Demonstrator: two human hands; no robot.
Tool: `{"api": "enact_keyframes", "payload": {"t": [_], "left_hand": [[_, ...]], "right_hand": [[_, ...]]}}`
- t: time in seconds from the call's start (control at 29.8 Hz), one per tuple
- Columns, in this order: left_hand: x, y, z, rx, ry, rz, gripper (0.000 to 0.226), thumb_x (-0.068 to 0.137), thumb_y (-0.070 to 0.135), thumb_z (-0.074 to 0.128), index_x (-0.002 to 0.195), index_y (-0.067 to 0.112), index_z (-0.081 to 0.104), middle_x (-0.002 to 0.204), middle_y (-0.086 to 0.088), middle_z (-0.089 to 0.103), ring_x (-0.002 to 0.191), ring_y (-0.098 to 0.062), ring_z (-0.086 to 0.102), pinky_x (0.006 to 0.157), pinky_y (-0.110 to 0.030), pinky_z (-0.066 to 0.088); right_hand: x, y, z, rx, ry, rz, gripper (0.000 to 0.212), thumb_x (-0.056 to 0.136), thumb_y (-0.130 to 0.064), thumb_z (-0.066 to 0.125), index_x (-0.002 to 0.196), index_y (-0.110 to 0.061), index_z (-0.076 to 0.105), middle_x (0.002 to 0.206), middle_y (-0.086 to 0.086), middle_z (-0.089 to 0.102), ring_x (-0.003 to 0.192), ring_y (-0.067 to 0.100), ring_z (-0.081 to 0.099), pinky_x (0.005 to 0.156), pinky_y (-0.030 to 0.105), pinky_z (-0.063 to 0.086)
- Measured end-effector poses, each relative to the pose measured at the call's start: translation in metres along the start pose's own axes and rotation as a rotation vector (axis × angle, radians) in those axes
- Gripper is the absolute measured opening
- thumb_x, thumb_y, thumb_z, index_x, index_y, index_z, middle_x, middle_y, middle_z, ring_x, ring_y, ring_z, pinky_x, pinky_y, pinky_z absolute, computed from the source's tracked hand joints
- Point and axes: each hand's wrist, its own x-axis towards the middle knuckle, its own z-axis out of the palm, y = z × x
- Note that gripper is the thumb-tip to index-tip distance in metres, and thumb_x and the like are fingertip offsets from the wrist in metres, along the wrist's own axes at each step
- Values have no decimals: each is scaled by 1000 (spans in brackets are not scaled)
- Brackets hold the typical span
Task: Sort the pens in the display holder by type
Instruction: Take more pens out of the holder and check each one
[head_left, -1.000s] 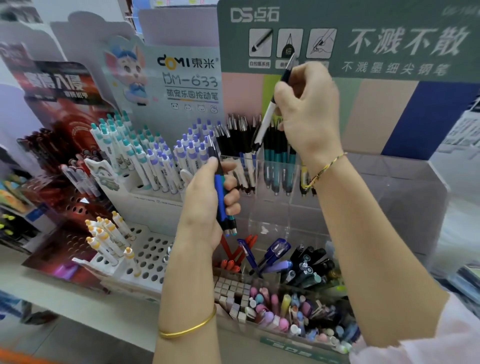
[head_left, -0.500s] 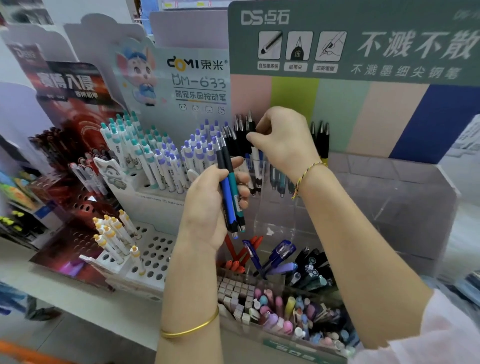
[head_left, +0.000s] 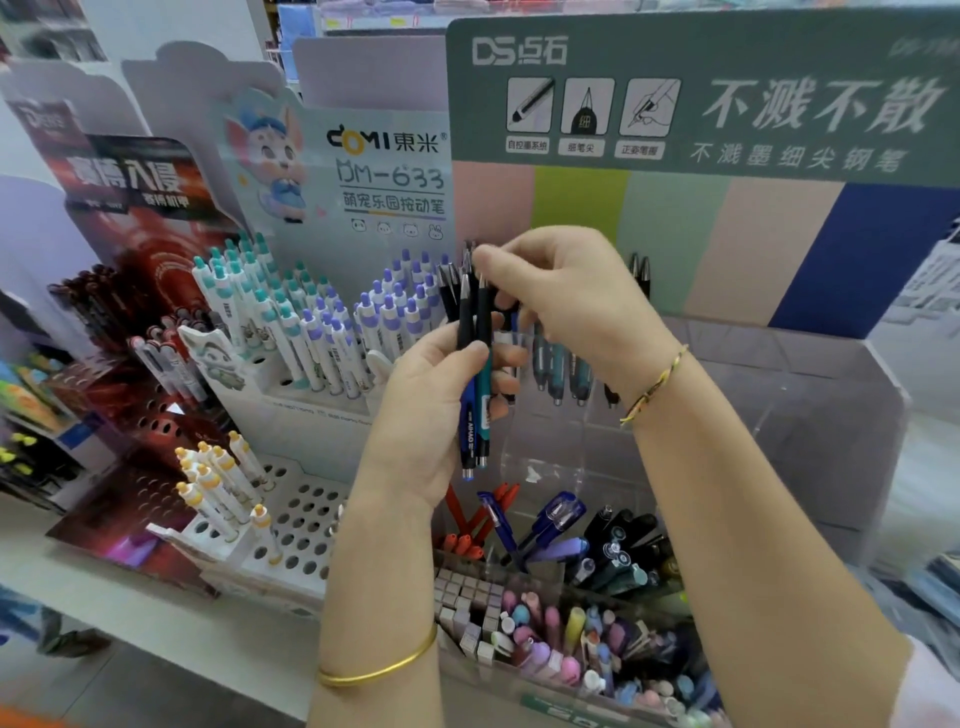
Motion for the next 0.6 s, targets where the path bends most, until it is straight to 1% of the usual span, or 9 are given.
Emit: {"api": "enact_keyframes", "payload": {"t": [0.07, 0.13, 0.23, 0.27, 0.3, 0.34, 0.4, 0.5, 0.6], "left_hand": [[1, 0, 2, 36, -12, 24, 24, 99, 6, 40, 103, 12, 63, 77, 0, 71, 65, -9, 62, 60, -23, 50], [4, 1, 3, 66, -27, 46, 24, 99, 6, 40, 102, 11, 64, 82, -1, 72, 72, -11, 65, 65, -24, 54], [11, 6, 6, 79, 14, 108, 26, 100, 8, 39, 105, 10, 64, 97, -7, 72, 89, -17, 67, 80, -29, 55], [15, 9, 7, 94, 50, 155, 25, 100, 8, 40, 104, 11, 65, 100, -7, 70, 90, -15, 66, 86, -30, 53], [19, 13, 8, 114, 82, 214, 24, 99, 8, 43, 102, 13, 66, 102, -4, 69, 89, -10, 64, 89, -30, 51], [24, 18, 10, 138, 102, 276, 23, 98, 8, 45, 100, 16, 67, 101, 1, 67, 86, -5, 61, 90, -27, 49], [35, 25, 14, 193, 129, 370, 19, 95, 8, 52, 100, 19, 67, 98, 6, 66, 83, 1, 57, 86, -22, 47], [51, 25, 19, 261, 251, 459, 20, 90, 5, 61, 101, 21, 67, 86, 10, 59, 74, 4, 50, 78, -15, 45], [60, 18, 21, 299, 363, 533, 19, 89, 5, 63, 99, 20, 65, 82, 11, 56, 69, 4, 48, 72, -15, 44]], "right_hand": [[-3, -2, 1, 96, -131, 39, 26, 88, -19, 64, 86, 7, 67, 64, 17, 57, 49, 13, 47, 42, 19, 38], [-3, 1, 1, 204, -122, 67, 20, 87, -9, 64, 86, 11, 64, 64, 12, 55, 45, 9, 46, 38, 16, 38], [1, 7, -5, 251, 49, 71, 16, 91, -11, 59, 86, 4, 62, 68, 6, 59, 47, 4, 54, 41, 16, 40], [3, 10, -9, 189, 137, 60, 18, 92, -14, 58, 85, 2, 61, 69, 7, 60, 52, 10, 56, 43, 20, 42], [6, 14, -12, 125, 213, 49, 21, 92, -18, 57, 85, 2, 60, 72, 10, 60, 58, 18, 56, 49, 28, 45], [7, 17, -15, 87, 261, 48, 24, 92, -20, 56, 87, 3, 59, 75, 13, 60, 64, 25, 55, 56, 39, 48], [7, 21, -21, 61, 285, 57, 24, 92, -19, 55, 89, 5, 58, 77, 12, 58, 69, 25, 51, 70, 47, 50], [3, 24, -25, 34, 273, 62, 22, 92, -18, 55, 86, 3, 59, 76, 9, 57, 70, 22, 52, 74, 48, 51], [-1, 27, -28, 11, 248, 56, 24, 92, -19, 56, 84, 4, 58, 77, 12, 59, 69, 22, 52, 68, 40, 49]]}}
